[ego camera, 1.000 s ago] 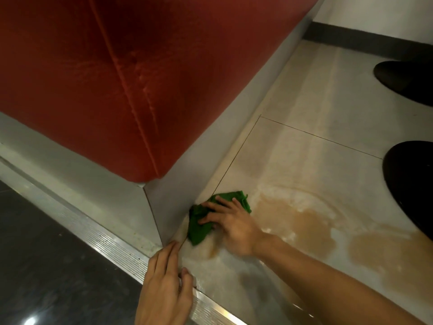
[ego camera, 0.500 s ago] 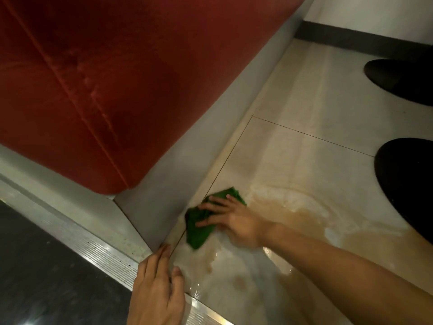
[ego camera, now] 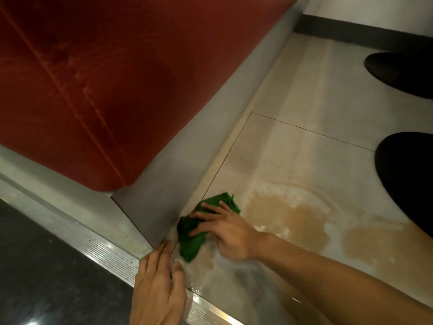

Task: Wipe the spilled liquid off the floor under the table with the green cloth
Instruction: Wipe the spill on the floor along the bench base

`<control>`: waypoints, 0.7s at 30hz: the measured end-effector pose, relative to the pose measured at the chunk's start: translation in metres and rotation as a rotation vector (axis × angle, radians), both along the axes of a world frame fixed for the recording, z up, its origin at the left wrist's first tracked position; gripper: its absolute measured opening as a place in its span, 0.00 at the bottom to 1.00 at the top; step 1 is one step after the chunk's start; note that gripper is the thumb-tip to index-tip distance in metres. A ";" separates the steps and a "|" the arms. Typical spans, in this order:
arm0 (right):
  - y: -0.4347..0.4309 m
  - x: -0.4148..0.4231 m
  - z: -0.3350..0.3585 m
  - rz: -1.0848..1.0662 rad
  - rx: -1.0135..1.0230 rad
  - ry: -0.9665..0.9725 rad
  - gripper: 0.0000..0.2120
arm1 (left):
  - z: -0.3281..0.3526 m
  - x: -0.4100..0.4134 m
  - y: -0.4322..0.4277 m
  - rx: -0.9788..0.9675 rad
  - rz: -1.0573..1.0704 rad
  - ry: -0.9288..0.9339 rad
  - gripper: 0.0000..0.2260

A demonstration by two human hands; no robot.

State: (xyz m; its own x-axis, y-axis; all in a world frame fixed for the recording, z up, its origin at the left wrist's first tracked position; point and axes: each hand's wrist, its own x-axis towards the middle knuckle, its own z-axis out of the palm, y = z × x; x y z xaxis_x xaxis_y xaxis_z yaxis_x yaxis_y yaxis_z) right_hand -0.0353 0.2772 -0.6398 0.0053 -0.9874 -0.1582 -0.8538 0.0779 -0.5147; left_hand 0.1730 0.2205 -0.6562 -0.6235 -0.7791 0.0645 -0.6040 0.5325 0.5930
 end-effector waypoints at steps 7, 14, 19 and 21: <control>0.039 0.024 0.002 0.229 0.017 -0.057 0.19 | 0.009 -0.001 -0.001 0.033 0.002 0.005 0.32; 0.038 0.001 0.005 0.350 0.073 -0.131 0.16 | 0.012 0.000 -0.002 0.051 0.012 0.007 0.32; 0.013 -0.027 0.007 0.254 0.097 -0.133 0.14 | 0.012 0.001 0.000 0.035 -0.005 0.029 0.31; -0.001 -0.037 0.009 0.193 0.087 -0.108 0.15 | 0.012 0.001 0.000 0.024 0.000 0.025 0.31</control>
